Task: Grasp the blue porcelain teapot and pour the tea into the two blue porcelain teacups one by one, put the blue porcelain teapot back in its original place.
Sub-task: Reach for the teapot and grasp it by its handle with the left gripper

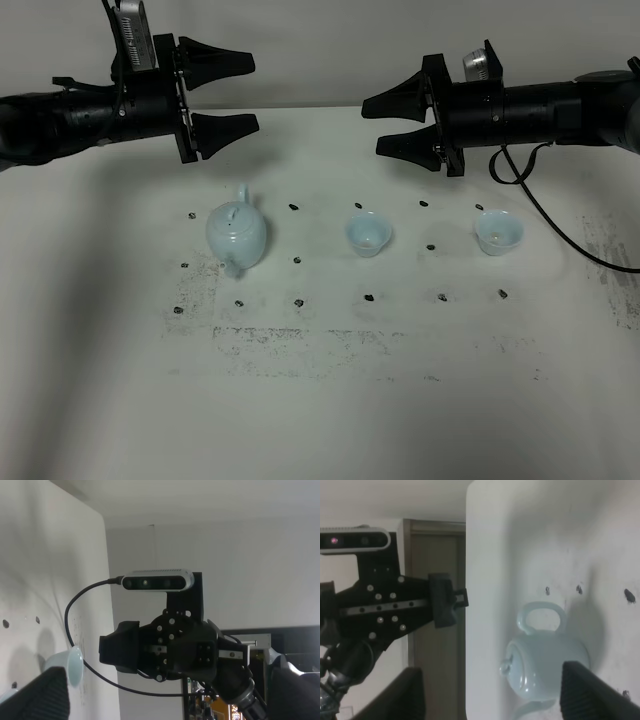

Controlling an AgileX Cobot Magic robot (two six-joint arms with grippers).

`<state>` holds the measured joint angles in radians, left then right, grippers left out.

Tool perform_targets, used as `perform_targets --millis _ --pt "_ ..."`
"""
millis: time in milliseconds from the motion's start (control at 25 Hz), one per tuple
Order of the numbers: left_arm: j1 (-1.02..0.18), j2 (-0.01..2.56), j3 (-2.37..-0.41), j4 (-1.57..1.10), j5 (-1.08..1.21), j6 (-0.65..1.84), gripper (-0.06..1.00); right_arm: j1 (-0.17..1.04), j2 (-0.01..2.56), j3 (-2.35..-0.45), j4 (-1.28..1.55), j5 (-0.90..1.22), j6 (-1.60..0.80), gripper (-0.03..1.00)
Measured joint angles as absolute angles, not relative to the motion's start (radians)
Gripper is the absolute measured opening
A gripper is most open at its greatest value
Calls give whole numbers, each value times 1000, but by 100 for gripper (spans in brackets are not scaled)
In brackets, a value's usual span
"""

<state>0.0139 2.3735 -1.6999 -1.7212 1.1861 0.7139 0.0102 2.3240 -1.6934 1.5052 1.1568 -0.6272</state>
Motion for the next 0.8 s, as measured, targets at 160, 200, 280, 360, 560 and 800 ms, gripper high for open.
perform_targets --millis 160,200,280,360,560,800 --pt "14 2373 -1700 -1721 1186 714 76 10 2324 -1693 1505 1157 -646 59" --pt "14 2373 -1700 -1721 1186 715 76 10 2324 -1693 1505 1157 -649 59" --pt "14 2373 -1700 -1720 1186 715 76 10 2324 -1693 1505 1157 -650 59" --pt "14 2373 -1700 -1720 1186 716 76 10 2324 -1693 1505 1157 -650 59" --pt "14 2373 -1700 -1716 1186 717 76 10 2324 -1693 1503 1157 -673 59" --pt "15 2373 -1700 -1712 1186 718 76 10 2324 -1693 1495 1165 -705 59"
